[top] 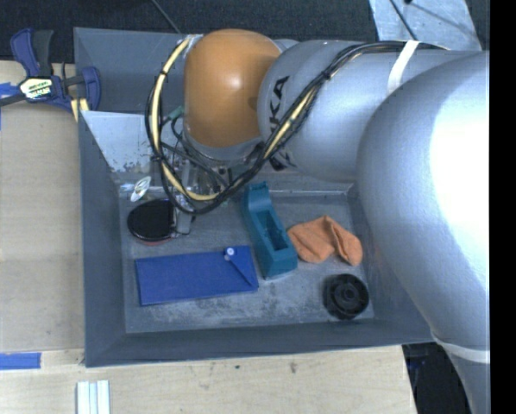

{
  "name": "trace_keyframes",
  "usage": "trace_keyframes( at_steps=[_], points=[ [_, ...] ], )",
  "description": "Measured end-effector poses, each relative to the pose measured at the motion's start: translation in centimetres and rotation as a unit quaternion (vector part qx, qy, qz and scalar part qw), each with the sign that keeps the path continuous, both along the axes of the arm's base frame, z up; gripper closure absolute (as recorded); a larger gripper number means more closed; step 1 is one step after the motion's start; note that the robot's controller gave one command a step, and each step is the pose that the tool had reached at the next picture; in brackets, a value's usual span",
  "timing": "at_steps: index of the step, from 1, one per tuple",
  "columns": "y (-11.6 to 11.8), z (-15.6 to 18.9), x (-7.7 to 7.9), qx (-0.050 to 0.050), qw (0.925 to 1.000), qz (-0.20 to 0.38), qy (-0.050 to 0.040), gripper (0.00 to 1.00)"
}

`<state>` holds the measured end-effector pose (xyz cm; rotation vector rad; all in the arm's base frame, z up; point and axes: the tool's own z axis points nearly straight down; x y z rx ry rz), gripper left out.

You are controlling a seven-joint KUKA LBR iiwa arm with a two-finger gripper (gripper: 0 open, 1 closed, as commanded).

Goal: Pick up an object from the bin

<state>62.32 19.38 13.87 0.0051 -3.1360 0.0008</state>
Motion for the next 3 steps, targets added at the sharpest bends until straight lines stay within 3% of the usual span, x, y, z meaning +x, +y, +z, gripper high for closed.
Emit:
trace_keyframes(
  at_steps=[1,2,3],
  points=[
    [-0.1,0.6,0.2,0.001,1.0000,-0.002,-0.0040,0.00],
    [0.7,-4.6,-0.8,0.001,0.9994,0.035,-0.0054,0.00],
    [0.5,-6.9,-1.2,0.000,0.9997,0.025,-0.0026,1.00]
  ],
)
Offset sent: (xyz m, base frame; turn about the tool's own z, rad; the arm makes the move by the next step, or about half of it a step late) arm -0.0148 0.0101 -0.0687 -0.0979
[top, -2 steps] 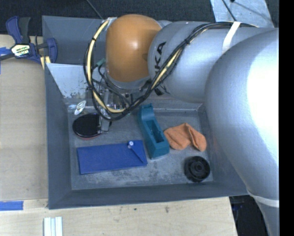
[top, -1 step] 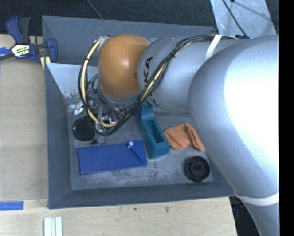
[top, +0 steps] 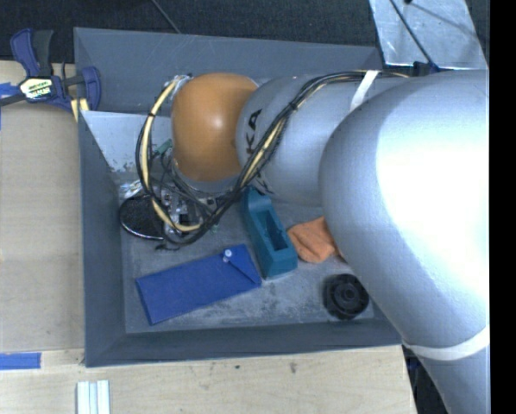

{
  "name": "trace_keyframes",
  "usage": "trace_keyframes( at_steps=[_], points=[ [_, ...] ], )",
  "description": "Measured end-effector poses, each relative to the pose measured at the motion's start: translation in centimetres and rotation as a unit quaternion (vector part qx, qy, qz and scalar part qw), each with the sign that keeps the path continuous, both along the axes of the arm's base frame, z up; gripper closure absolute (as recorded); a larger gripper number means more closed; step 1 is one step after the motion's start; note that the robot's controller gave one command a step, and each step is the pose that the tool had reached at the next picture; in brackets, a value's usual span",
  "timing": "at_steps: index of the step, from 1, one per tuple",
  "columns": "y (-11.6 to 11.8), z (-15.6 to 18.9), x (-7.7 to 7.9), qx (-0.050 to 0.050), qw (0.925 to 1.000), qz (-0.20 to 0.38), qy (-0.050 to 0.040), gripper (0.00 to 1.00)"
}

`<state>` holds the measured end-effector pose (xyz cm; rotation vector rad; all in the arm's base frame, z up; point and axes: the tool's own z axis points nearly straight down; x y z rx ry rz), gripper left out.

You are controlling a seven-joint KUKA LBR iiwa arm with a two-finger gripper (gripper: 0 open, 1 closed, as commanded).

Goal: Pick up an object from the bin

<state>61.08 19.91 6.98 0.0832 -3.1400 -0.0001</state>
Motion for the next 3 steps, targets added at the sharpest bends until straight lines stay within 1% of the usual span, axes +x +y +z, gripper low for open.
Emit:
trace_keyframes(
  at_steps=[1,2,3],
  points=[
    [0.0,0.0,0.0,0.000,1.0000,0.000,0.0000,1.00],
    [1.0,4.7,-1.8,-0.001,1.0000,0.007,0.0030,1.00],
    [-0.2,13.8,0.6,0.000,0.9998,0.020,-0.0008,1.00]
  ],
)
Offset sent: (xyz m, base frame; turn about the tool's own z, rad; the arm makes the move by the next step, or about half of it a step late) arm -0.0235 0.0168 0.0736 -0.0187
